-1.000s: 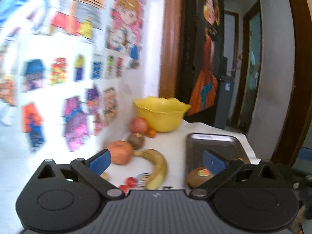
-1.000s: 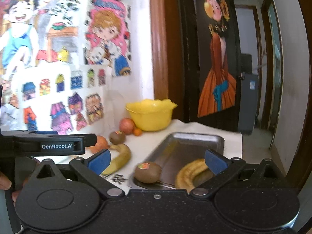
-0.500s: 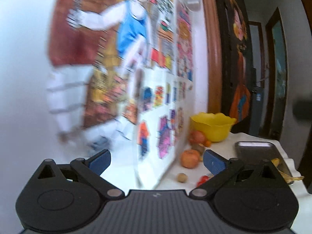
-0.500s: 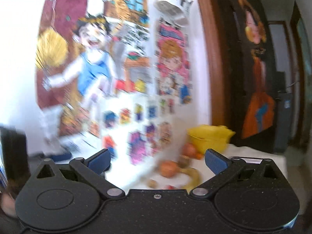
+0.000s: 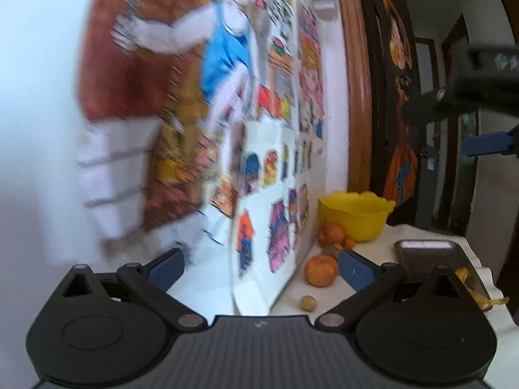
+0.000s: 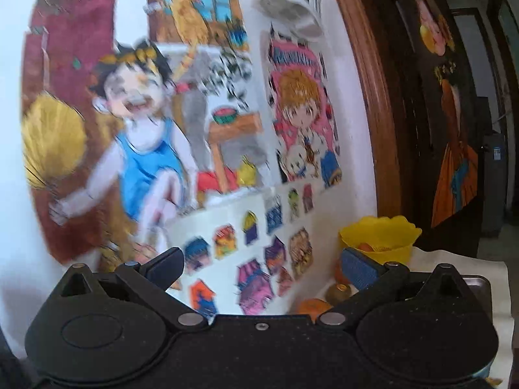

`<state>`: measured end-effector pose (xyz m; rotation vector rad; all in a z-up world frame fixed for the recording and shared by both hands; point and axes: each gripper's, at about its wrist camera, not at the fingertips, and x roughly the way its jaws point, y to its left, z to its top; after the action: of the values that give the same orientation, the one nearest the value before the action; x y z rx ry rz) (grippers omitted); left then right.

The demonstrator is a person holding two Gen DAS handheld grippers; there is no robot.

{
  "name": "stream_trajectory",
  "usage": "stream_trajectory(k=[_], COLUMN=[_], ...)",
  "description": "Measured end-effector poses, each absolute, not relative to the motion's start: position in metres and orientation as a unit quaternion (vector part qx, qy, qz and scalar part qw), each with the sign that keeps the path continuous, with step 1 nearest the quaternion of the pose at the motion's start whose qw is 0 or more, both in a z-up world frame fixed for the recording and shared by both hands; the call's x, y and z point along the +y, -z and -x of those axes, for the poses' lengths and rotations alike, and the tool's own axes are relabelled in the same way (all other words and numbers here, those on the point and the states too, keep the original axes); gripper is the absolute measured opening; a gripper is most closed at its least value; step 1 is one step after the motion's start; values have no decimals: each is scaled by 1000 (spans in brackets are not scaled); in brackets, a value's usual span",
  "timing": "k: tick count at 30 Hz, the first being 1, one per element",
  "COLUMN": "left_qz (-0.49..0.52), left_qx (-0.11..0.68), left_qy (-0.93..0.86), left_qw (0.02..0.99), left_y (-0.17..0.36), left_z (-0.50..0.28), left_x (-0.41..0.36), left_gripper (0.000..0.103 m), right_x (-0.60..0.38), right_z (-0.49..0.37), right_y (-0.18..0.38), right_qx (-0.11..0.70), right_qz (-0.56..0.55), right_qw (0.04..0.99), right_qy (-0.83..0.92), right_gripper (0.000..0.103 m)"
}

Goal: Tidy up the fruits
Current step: 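Lift both tools up and away from the tray, then move the left tool toward a red cherry tomato while the right tool approaches the second banana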

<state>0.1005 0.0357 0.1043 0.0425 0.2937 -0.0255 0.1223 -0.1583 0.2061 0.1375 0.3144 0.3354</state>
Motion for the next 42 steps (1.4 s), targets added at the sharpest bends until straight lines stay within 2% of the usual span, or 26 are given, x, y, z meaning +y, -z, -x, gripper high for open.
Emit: stream_trajectory(k=[8,23,42], left_qz=[-18,-38,-51], left_qx=[185,247,308], left_qy=[40,76,77], left_qw=[982,965,947], left_y=[-65,15,45], left_z=[-152,-223,-262], left_x=[14,-18,-40], left_gripper=[103,103,100], right_x=[-184,-224,-205], right_z=[-189,-287,-348], right_y=[-138,-6,40], right_qx=[207,312,360], right_qz=[-28,-32,7], right_qw=[968,938,920], right_qy=[-139,-146,-151], right_gripper=[102,102,81])
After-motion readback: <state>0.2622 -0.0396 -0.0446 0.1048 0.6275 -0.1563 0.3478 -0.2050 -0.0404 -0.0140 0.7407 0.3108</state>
